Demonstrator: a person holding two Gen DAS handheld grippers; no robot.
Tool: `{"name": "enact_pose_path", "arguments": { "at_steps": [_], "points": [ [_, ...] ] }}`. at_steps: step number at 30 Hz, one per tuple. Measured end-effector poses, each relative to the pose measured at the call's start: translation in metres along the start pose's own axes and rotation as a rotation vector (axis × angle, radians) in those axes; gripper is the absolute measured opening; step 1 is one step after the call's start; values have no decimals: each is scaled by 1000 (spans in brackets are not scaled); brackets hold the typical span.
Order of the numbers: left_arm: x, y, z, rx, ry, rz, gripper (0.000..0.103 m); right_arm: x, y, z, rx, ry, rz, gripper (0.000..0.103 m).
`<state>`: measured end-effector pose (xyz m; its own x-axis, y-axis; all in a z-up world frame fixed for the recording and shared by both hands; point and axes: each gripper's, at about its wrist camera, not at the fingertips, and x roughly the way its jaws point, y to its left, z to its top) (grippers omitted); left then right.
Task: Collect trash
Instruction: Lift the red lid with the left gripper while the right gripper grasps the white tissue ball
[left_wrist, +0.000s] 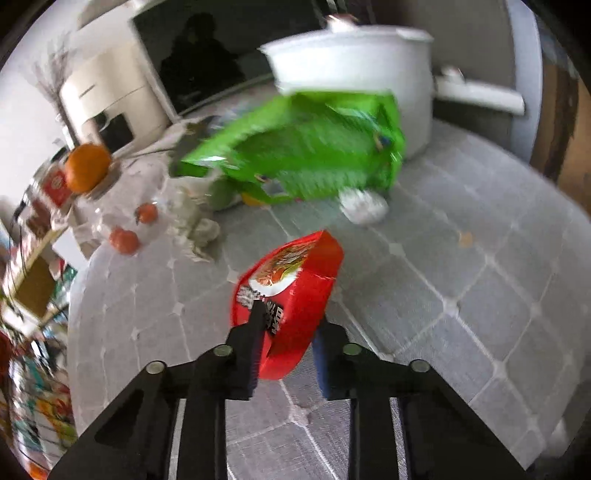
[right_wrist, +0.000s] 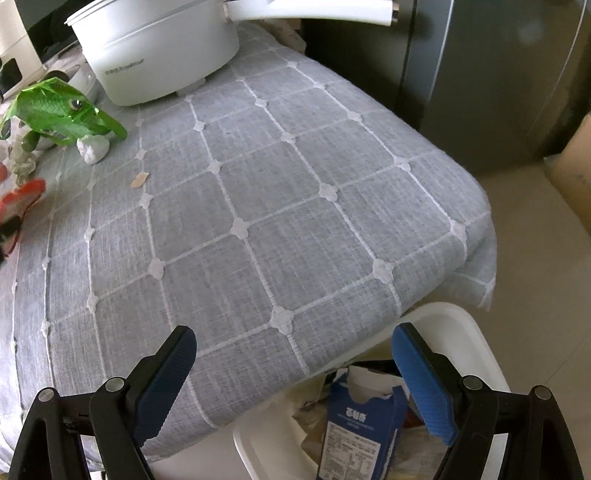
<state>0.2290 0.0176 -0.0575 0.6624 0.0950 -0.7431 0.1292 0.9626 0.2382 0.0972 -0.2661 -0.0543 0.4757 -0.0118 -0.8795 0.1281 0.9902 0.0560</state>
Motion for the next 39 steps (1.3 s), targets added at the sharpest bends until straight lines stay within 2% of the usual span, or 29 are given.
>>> {"name": "enact_pose_path", "arguments": {
  "at_steps": [3, 9, 13, 18, 21, 25, 28, 31, 36, 39],
  "points": [
    [-11, 21, 0, -103, -13, -46, 15, 1, 3, -1, -9, 0, -3, 90],
    [-30, 64, -12, -345, -3, -199, 15, 1, 10, 0, -11, -21, -6, 90],
    [-53, 92, -23, -501, -28, -290, 15, 2, 27, 12, 6, -75, 50, 90],
    [-71, 113, -27, -516, -85, -288, 15, 15, 76, 35, -30, -147, 123, 90],
    [-69, 128, -32, -539, -74, -304, 15, 33, 113, 50, -65, -176, 199, 89],
    [-63, 144, -39, -552, -55, -318, 15, 55, 153, 69, -130, -229, 252, 88],
    [-60, 153, -41, -549, -50, -320, 15, 76, 176, 85, -140, -267, 275, 82],
    [-58, 157, -41, -545, -48, -326, 15, 96, 193, 98, -138, -268, 275, 76],
    [-56, 160, -39, -558, -45, -342, 15, 121, 210, 118, -108, -259, 274, 71],
    [-55, 157, -38, -562, -42, -353, 15, 131, 214, 126, -89, -231, 285, 58]
  ]
}}
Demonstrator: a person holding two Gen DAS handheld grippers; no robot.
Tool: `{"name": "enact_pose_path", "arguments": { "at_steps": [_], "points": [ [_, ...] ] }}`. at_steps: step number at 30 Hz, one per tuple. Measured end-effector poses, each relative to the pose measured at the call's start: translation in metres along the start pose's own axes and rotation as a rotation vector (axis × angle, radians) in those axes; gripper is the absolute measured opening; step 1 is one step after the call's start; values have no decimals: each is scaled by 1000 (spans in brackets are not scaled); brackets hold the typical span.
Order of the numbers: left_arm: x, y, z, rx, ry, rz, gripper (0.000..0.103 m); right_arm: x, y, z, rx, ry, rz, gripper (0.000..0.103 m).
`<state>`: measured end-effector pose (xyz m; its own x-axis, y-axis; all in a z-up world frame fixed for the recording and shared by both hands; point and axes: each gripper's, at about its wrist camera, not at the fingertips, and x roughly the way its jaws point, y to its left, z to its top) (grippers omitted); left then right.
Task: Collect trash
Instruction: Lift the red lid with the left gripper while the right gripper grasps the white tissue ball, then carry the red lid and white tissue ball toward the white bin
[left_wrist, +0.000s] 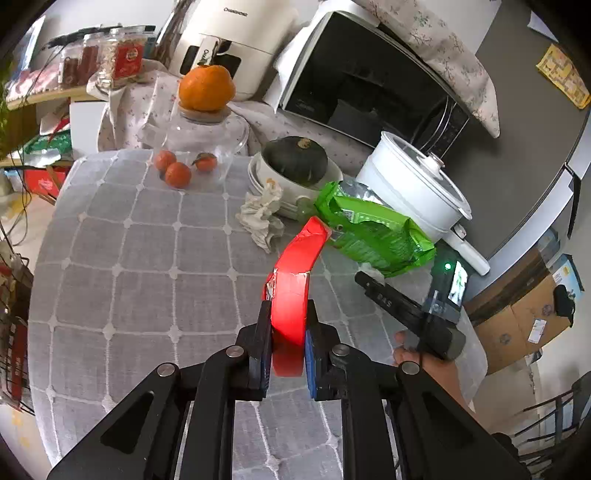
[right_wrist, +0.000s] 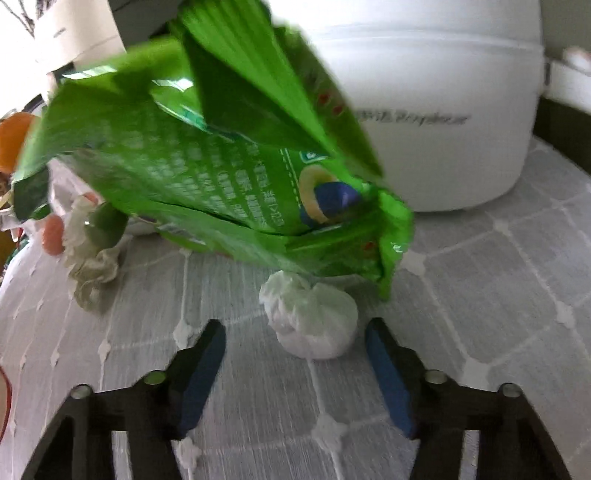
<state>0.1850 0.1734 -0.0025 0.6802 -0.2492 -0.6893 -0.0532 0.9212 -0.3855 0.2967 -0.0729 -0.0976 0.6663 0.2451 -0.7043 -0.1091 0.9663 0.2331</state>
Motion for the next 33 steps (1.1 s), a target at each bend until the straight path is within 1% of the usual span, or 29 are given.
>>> {"name": "enact_pose_path", "arguments": {
  "at_steps": [2, 3, 5, 9, 14, 19, 22, 24, 27, 29, 33],
  "points": [
    [0, -3, -1, 1, 2, -5, 15, 2, -2, 2, 11, 3, -2, 38],
    [0, -5, -1, 1, 3, -7, 15, 2, -2, 3, 8, 8, -4, 37],
    [-1, -8, -2, -2, 2, -16, 15, -2, -3, 2, -10, 13, -11, 33],
    [-5, -14, -3, -20, 2, -38, 15, -24, -10, -5, -37, 21, -19, 32],
    [-9, -28, -11, -36, 15, -75, 15, -68, -26, -18, -51, 30, -49, 32],
    [-15, -54, -26, -14, 32, -111, 15, -131, -45, -34, -63, 26, -89, 32],
    [-19, -77, -41, 5, 54, -163, 15, -171, -56, -46, -72, 15, -112, 32],
    [-21, -92, -52, 25, 73, -193, 15, -200, -65, -54, -67, 12, -123, 32],
    [-24, -120, -72, 80, 101, -226, 15, -234, -80, -70, -43, 12, -135, 32],
    [-25, -143, -86, 138, 119, -243, 15, -253, -91, -82, -25, 19, -157, 32],
    [-22, -179, -111, 220, 164, -276, 15, -283, -118, -104, 38, 42, -197, 32]
  ]
}}
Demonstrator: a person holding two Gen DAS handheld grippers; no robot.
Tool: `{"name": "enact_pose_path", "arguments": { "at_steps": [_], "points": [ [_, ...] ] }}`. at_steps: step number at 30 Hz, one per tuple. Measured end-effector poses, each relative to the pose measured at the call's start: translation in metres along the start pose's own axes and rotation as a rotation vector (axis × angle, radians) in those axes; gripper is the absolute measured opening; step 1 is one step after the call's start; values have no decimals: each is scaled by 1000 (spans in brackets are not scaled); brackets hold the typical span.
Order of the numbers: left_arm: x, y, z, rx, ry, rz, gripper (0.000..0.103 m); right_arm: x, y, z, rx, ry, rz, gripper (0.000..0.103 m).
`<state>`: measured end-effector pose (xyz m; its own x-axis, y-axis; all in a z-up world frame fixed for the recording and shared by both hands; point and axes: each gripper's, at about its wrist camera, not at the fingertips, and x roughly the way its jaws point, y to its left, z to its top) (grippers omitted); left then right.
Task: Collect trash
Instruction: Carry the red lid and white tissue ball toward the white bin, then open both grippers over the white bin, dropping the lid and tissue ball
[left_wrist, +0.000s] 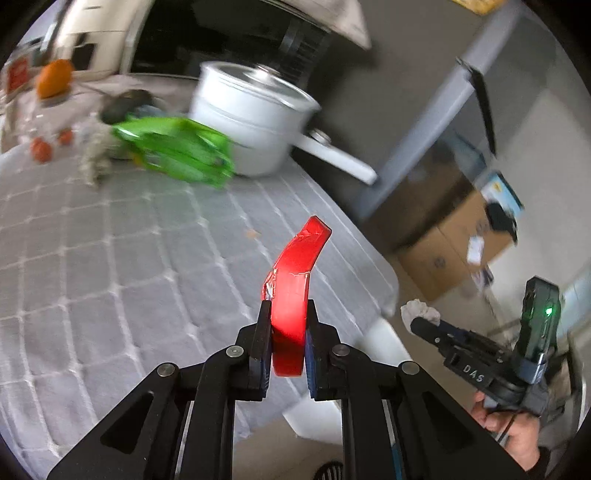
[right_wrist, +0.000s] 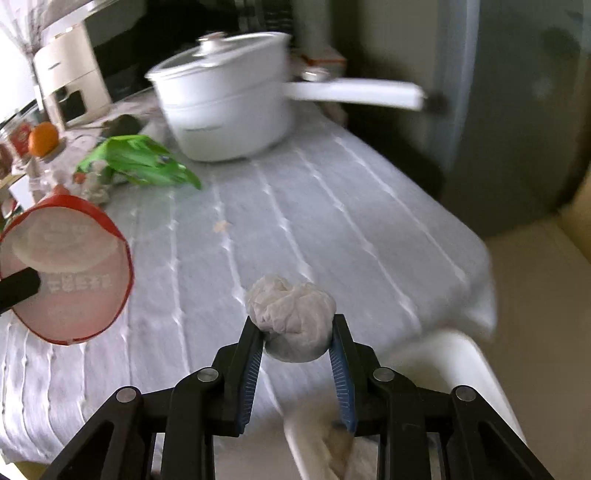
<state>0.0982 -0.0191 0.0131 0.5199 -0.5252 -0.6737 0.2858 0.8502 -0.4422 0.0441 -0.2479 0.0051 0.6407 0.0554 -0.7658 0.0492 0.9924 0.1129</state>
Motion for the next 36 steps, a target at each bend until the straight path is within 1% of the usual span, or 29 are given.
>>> {"name": "enact_pose_path", "arguments": {
  "at_steps": [4, 6, 9, 11, 14, 17, 19, 23, 26, 29, 32, 33, 34, 35, 36],
  "points": [
    [20, -35, -17, 68, 61, -46, 15, -21, -36, -21, 49, 25, -39, 32],
    [31, -51, -24, 101, 88, -61, 15, -27, -54, -29, 88, 37, -43, 32],
    [51, -77, -37, 144, 147, -101, 15, -33, -81, -43, 123, 62, -79, 32],
    [62, -95, -46, 177, 178, -123, 15, -36, -94, -50, 141, 77, -95, 32],
    [79, -124, -62, 252, 219, -145, 16, -41, -112, -58, 184, 94, -89, 32],
    [96, -146, -78, 317, 260, -149, 16, -45, -125, -64, 209, 102, -98, 33],
    [106, -154, -88, 338, 286, -141, 16, -45, -131, -67, 229, 112, -97, 33],
    [123, -157, -96, 366, 312, -122, 16, -44, -139, -70, 248, 128, -97, 33],
    [132, -156, -97, 387, 318, -111, 16, -42, -140, -70, 248, 137, -99, 33],
    [137, -153, -95, 388, 320, -108, 16, -39, -143, -72, 251, 150, -96, 33],
    [141, -151, -91, 396, 325, -91, 18, -38, -146, -72, 262, 158, -97, 33],
    [142, -152, -89, 401, 331, -83, 26, -38, -146, -72, 266, 159, -96, 33],
    [142, -151, -88, 407, 334, -79, 40, -37, -147, -72, 268, 162, -96, 33],
    [140, -150, -87, 412, 326, -72, 49, -37, -147, -73, 270, 164, -96, 33],
    [136, -148, -85, 417, 308, -54, 63, -37, -147, -73, 269, 166, -97, 33]
  ]
}}
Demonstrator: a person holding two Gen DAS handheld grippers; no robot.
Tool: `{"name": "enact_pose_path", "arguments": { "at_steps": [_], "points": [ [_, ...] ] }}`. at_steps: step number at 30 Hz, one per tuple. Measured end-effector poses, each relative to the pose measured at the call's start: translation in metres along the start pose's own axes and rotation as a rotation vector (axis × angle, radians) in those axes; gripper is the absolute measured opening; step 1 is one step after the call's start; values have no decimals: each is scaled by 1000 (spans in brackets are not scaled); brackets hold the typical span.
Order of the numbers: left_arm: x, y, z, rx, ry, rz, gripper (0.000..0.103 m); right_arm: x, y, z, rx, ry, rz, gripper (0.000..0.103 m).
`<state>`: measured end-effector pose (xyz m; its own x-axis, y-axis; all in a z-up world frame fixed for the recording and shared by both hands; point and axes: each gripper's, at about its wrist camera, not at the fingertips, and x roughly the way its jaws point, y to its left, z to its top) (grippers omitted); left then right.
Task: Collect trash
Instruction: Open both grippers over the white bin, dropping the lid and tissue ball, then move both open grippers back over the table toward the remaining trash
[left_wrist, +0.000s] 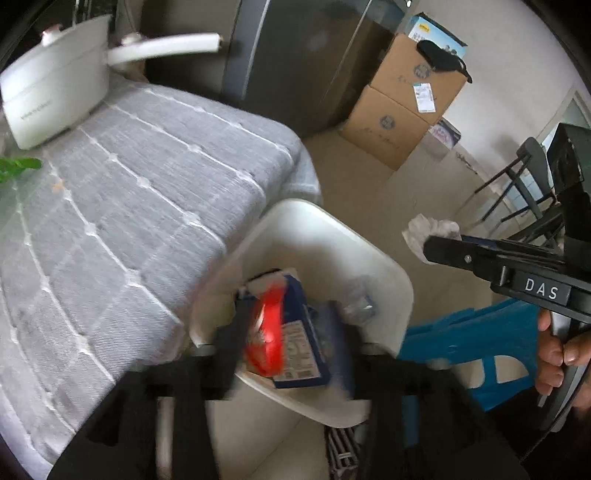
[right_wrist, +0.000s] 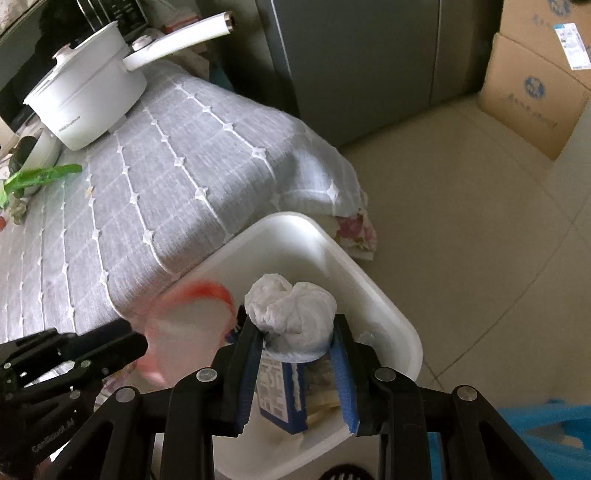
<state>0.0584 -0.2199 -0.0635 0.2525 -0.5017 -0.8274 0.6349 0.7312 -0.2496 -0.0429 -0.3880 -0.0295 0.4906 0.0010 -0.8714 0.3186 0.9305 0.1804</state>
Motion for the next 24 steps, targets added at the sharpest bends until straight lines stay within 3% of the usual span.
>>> {"name": "enact_pose_path", "arguments": {
  "at_steps": [1, 7, 13, 15, 17, 24],
  "points": [
    [-3, 1, 0, 3, -7, 12, 71, 0, 0, 0, -2, 2, -2, 33],
    [-18, 19, 1, -13, -38, 71, 85, 7, 3, 0, -15, 30, -8, 34],
    [-33, 39, -4, -42, -58, 108, 91, 17, 8, -3, -18, 80, 0, 38],
    [-38, 45, -5, -49, -64, 121, 91, 17, 9, -2, -13, 87, 9, 49],
    [-44, 52, -7, -57, -74, 130, 92, 16, 8, -2, 0, 84, 13, 67],
    [-65, 82, -17, -88, -106, 194, 96, 13, 10, 1, 24, 67, 9, 73]
  ]
}}
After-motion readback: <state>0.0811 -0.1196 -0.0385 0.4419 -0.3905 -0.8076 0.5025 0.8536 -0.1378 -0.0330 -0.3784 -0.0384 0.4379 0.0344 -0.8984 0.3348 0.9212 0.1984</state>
